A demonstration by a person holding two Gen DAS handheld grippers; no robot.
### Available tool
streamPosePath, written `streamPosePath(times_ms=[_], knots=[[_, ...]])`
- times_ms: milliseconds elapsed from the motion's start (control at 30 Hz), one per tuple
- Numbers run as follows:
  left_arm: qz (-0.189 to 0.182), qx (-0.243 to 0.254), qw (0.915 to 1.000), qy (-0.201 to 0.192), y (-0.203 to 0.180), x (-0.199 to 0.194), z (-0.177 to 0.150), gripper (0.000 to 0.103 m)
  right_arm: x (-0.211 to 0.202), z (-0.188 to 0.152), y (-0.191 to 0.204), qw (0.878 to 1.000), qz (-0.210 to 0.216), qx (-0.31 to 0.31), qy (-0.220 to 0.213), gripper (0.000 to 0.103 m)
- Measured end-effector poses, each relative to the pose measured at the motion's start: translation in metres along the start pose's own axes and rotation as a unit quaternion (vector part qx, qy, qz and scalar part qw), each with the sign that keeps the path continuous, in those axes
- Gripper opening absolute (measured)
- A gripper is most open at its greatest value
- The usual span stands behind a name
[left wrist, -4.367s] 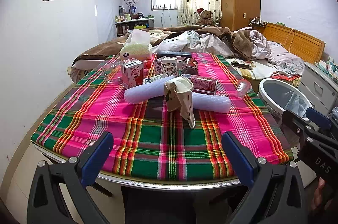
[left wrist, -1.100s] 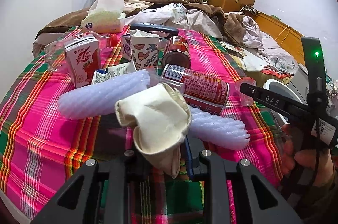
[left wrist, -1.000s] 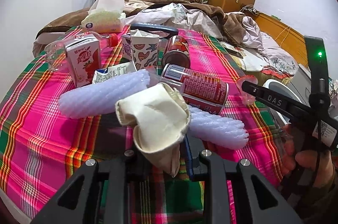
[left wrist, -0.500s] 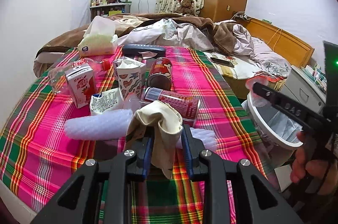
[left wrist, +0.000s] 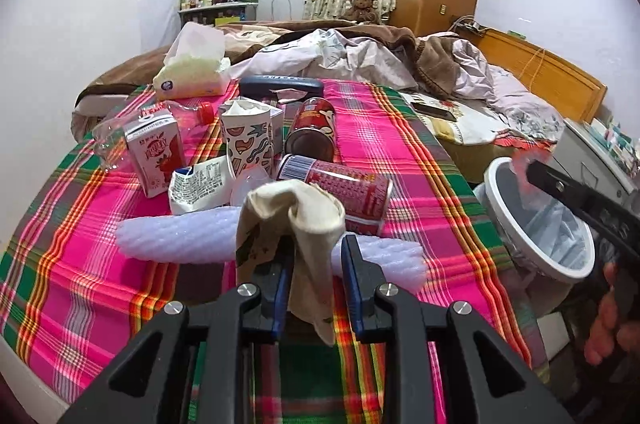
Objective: Collect trash
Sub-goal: 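Carry the paper bag and plastic cup over the white bin and release both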
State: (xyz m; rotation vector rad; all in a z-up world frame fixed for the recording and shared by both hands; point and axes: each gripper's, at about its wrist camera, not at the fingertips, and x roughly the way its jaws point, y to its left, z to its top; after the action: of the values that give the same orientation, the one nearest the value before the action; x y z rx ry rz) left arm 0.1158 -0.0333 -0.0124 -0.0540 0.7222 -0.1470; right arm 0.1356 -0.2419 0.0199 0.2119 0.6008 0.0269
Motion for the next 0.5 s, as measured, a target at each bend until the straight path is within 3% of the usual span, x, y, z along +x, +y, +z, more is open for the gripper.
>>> streamPosePath(times_ms=[167,233,500], knots=[[0.013,-0.008,0.9997,0.018,0.003,0.017,-0.002,0.025,-0.004,-0.003,-0.002,1.000,-0.002,-0.006,0.000,0.032],[0.014,-0.007,0.9997,0.017,0.003,0.017,-0.001,0.019,-0.007,-0.003,-0.003,1.000,-0.001,-0.005,-0.002,0.032],[-0.009,-0.002,0.9997,-0.021,-0.008,-0.011,0.005,0.017,-0.015,-0.003,-0.010,1.000,-0.004,0.003,-0.013,0.032]])
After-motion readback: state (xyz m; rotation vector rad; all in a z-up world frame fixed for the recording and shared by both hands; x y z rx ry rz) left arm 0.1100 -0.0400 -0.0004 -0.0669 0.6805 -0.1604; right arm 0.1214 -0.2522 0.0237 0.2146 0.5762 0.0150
